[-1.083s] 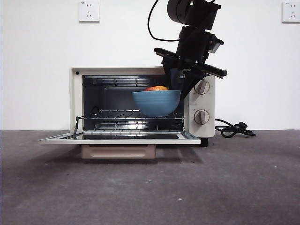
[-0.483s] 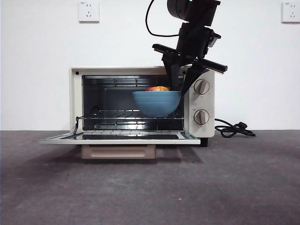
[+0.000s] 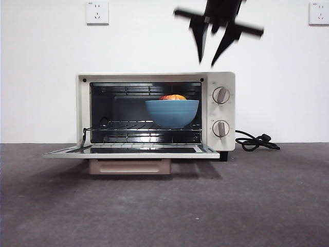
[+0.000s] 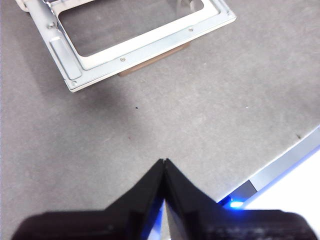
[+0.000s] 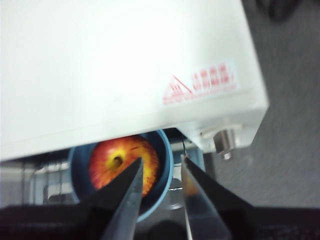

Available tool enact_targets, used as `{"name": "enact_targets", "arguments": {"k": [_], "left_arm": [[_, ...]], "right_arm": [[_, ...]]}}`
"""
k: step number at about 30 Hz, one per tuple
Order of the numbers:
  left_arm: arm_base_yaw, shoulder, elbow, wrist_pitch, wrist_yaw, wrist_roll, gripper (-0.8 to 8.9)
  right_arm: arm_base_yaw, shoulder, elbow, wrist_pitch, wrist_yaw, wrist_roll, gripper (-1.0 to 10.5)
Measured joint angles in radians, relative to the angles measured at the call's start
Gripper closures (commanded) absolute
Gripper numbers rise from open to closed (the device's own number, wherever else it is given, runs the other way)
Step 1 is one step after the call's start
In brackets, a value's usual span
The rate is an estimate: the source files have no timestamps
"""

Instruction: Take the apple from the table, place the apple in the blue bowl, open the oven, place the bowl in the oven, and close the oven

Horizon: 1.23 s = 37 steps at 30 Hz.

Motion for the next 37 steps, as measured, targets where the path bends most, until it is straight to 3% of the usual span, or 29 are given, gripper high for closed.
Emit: {"name": "enact_targets", "arguments": {"k": [9, 12, 16, 25, 31, 37], "left_arm": [[0.134, 0.108, 0.000, 0.066, -0.006, 0.012, 8.22], [0.220, 0.145, -0.003, 0.109, 0.090, 0.017, 8.22], [0.337, 0.194, -0.061, 0.233, 0.307, 0.018, 8.22], [0.528, 0.392, -0.262, 0.475, 0.544, -0.032, 8.22], [0.541, 0.540, -0.265, 0.605, 0.586, -0.085, 8.22], [0.541, 0.676, -0.265, 0.662, 0.593, -0.143, 8.22]], "right_arm": [[0.021, -0.253, 0.003, -0.159, 0.014, -0.404, 8.2], [0.021, -0.319, 0.003, -0.229, 0.015, -0.487, 8.3], [0.019, -0.397, 0.000, -0.293, 0.014, -0.560, 9.4], [0.019, -0.636, -0.186, -0.274, -0.027, -0.612, 9.5], [0.019, -0.793, -0.427, -0.168, -0.033, -0.612, 9.5], [0.019, -0.907, -0.591, -0.099, -0.094, -0.586, 9.5]]}}
